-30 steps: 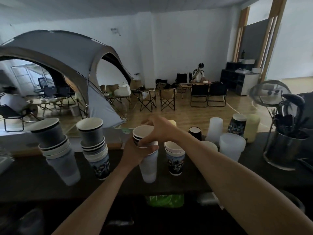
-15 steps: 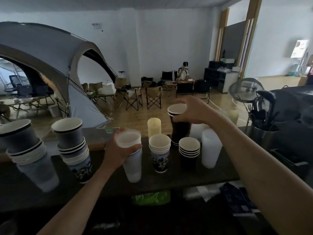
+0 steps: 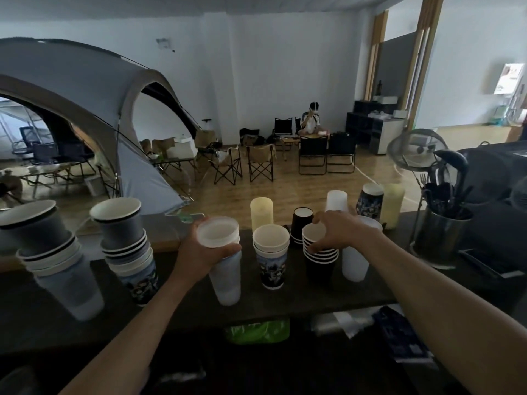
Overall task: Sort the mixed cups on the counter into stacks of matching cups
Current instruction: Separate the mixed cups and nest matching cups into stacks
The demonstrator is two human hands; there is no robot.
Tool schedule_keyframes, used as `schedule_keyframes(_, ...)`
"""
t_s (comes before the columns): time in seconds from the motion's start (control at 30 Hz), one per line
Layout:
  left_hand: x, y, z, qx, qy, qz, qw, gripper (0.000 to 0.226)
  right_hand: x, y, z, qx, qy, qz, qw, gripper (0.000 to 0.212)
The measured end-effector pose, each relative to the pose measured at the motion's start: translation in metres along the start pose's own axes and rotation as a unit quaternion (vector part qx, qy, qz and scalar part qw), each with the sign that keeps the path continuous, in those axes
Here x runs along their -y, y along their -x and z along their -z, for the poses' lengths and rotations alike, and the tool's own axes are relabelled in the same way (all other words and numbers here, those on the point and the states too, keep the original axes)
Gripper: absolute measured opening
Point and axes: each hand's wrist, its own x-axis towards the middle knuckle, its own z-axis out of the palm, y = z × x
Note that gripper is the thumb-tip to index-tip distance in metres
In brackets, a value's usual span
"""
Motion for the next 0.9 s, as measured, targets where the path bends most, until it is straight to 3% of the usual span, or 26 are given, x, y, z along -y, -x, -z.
schedule_keyframes(0.1,0.000,0.002,0.003,0.013,0.004,0.002,1.000,0.072,0.006,-0.003,0.014,0.042,0.024,-0.010,0.999,0.101)
schedule_keyframes(0.17,0.000,0.008,0.003,0.023,0.022,0.004,0.999,0.068,0.022,-0.004,0.030,0.004,0.021,0.006,1.000,0.101)
schedule_keyframes(0.3,0.006,0.020,-0.002,0.018,0.039,0.009,0.999,0.072,0.096,0.008,0.055,-0.142,-0.168,0.133,0.966,0.052)
schedule_keyframes(0.37,0.007,0.023,-0.002,0.009,0.053,0.031,0.998,0.069,0.136,0.013,0.054,-0.107,-0.248,0.198,0.942,0.053)
schedule_keyframes(0.43,0.009,0.023,-0.002,0.004,0.054,0.044,0.998,0.064,0.163,0.014,0.046,-0.058,-0.260,0.224,0.937,0.064)
schedule_keyframes(0.67,0.006,0.025,-0.003,0.017,0.048,0.076,0.996,0.055,0.185,-0.001,0.028,-0.030,-0.228,0.209,0.951,0.071)
schedule_keyframes(0.9,0.009,0.025,0.001,0.017,0.044,0.092,0.995,0.068,0.155,0.009,0.095,-0.115,-0.341,0.181,0.915,0.080)
